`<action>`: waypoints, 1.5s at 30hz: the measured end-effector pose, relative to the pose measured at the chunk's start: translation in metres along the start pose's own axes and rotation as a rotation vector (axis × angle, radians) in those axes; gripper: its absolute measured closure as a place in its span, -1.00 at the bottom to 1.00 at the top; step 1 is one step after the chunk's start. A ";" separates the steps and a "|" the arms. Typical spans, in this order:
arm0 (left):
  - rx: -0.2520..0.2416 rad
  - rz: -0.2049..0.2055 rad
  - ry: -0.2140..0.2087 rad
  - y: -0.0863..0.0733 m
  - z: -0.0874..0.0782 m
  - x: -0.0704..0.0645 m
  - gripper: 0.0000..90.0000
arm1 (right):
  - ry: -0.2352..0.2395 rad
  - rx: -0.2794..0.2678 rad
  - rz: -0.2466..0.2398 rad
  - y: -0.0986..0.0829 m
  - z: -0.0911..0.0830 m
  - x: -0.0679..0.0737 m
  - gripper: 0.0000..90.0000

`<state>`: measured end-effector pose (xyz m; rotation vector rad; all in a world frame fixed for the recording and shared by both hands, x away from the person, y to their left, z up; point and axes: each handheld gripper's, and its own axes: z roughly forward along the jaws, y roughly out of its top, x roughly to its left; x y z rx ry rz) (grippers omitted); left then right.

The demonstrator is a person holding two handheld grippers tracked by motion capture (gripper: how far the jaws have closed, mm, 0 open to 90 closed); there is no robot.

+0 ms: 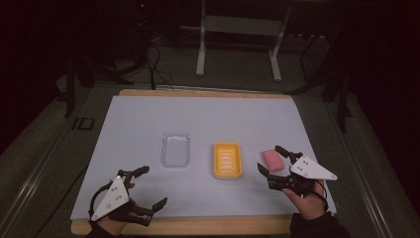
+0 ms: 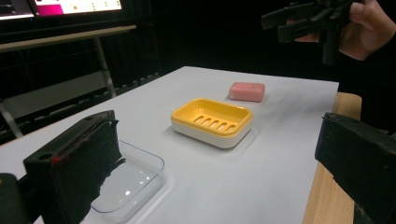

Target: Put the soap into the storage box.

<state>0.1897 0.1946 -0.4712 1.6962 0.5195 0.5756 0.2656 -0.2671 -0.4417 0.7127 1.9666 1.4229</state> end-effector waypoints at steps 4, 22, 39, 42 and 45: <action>0.005 0.001 0.000 0.000 0.000 0.000 -0.99 | 0.000 0.004 -0.012 0.001 0.001 0.000 -0.57; 0.009 -0.003 0.015 -0.001 -0.001 0.001 -0.99 | 0.090 0.279 -0.016 0.007 0.017 0.000 -0.51; 0.029 0.010 -0.001 -0.001 0.001 0.000 -0.99 | 0.140 0.615 0.064 0.000 0.032 -0.021 -0.25; 0.035 0.012 -0.005 -0.002 0.002 0.000 -0.99 | 0.135 0.656 0.054 0.001 0.034 -0.022 -0.34; 0.038 0.015 -0.004 -0.002 0.002 -0.001 -0.99 | 0.132 0.744 0.069 0.001 0.036 -0.022 -0.38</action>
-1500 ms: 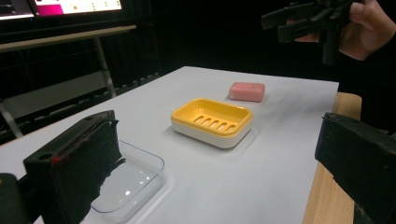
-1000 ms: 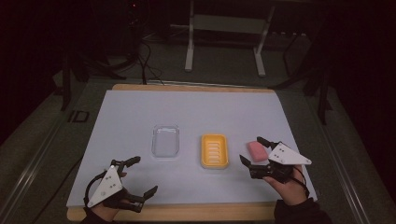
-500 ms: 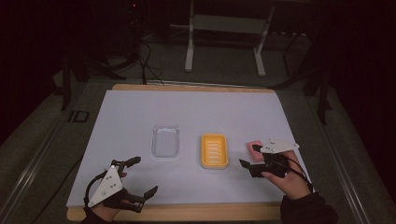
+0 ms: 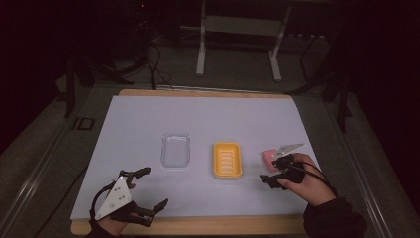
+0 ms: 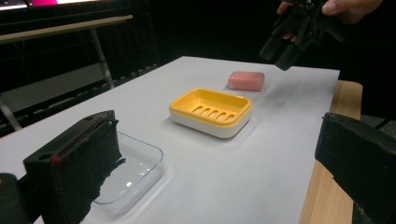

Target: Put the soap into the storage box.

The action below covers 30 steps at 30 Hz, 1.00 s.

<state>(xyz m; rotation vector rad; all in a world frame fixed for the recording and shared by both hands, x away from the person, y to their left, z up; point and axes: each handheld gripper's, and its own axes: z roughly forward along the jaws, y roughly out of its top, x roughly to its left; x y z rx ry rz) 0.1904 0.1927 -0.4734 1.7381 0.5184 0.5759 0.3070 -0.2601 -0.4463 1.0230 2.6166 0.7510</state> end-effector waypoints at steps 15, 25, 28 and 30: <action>0.007 -0.002 -0.001 0.000 0.000 0.000 -0.99 | 0.009 0.249 0.103 -0.003 0.007 -0.008 -0.39; 0.016 0.007 -0.005 -0.001 0.002 -0.001 -0.99 | 0.010 0.406 0.170 -0.010 0.009 -0.019 -0.39; 0.018 0.005 -0.001 -0.001 0.001 0.000 -0.99 | -0.001 0.455 0.184 -0.011 0.009 -0.022 -0.39; 0.016 0.006 0.000 -0.001 0.001 0.000 -0.99 | -0.011 0.503 0.192 -0.013 0.010 -0.025 -0.40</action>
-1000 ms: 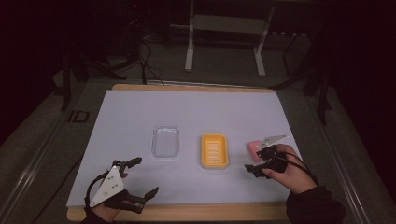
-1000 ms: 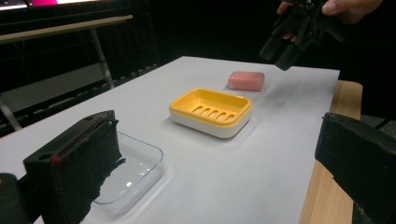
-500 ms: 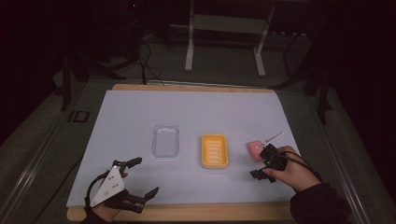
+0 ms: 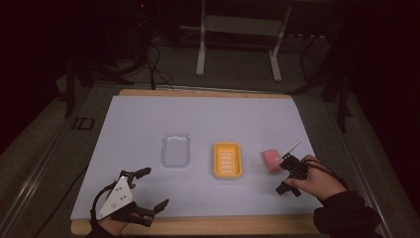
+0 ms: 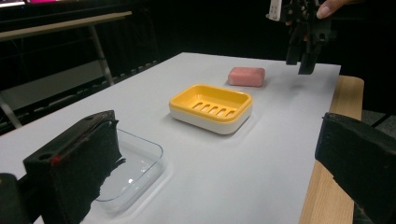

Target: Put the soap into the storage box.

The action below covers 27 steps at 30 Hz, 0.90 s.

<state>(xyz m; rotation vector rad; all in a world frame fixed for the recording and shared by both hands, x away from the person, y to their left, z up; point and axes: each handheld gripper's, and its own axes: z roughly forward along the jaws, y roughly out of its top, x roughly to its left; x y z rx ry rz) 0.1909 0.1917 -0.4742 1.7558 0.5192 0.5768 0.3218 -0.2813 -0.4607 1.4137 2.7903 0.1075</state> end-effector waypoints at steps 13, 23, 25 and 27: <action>0.001 -0.001 0.002 0.000 0.000 0.000 -0.99 | -0.032 0.033 0.044 0.001 0.009 -0.023 -0.69; 0.003 0.000 0.003 0.000 0.000 0.000 -0.99 | -0.048 0.005 0.144 0.016 0.002 -0.038 -0.69; 0.004 0.000 0.003 0.000 0.000 0.000 -0.99 | -0.036 -0.007 0.183 0.021 0.000 -0.040 -0.69; 0.005 -0.001 0.002 0.000 0.000 0.000 -0.99 | -0.042 -0.012 0.199 0.026 -0.002 -0.041 -0.69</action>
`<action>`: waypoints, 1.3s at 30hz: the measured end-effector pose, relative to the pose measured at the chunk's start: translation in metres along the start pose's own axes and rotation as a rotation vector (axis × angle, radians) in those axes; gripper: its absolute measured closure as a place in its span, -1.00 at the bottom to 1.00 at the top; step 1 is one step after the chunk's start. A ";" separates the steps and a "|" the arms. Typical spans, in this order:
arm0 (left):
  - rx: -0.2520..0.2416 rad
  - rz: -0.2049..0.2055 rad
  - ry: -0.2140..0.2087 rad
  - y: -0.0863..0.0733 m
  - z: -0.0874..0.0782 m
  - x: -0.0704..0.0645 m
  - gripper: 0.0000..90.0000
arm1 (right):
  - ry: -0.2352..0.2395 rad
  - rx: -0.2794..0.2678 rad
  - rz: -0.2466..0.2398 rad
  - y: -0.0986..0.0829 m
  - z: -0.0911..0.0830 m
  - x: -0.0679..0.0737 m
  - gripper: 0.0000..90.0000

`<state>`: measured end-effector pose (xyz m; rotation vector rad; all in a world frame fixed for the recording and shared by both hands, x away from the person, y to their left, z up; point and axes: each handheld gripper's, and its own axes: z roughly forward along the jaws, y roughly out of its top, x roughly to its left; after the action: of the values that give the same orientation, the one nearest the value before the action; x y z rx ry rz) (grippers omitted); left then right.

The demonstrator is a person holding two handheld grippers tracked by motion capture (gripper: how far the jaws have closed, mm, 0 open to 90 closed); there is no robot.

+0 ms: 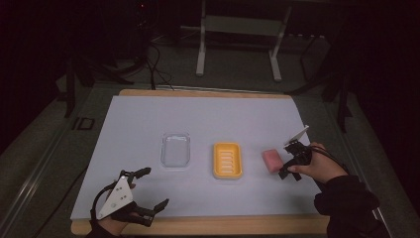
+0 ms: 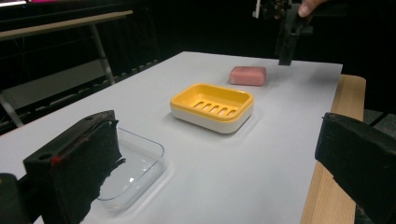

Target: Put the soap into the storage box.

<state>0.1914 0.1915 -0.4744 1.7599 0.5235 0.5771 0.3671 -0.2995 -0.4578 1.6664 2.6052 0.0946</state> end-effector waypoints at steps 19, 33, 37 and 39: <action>0.002 0.000 0.000 0.000 0.000 0.000 -0.99 | -0.021 -0.091 0.025 0.041 0.006 0.014 -0.69; 0.008 0.003 0.002 0.000 0.000 0.000 -0.99 | -0.048 -0.095 0.051 0.053 0.033 0.015 -0.63; 0.007 0.003 0.003 0.000 0.000 0.000 -0.99 | -0.058 -0.093 0.067 0.055 0.036 0.016 -0.46; 0.010 0.003 0.012 0.000 0.001 0.000 -0.99 | -0.065 -0.098 0.067 0.056 0.038 0.016 -0.45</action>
<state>0.1915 0.1910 -0.4749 1.7675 0.5326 0.5879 0.4133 -0.2603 -0.4914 1.6939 2.4570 0.1656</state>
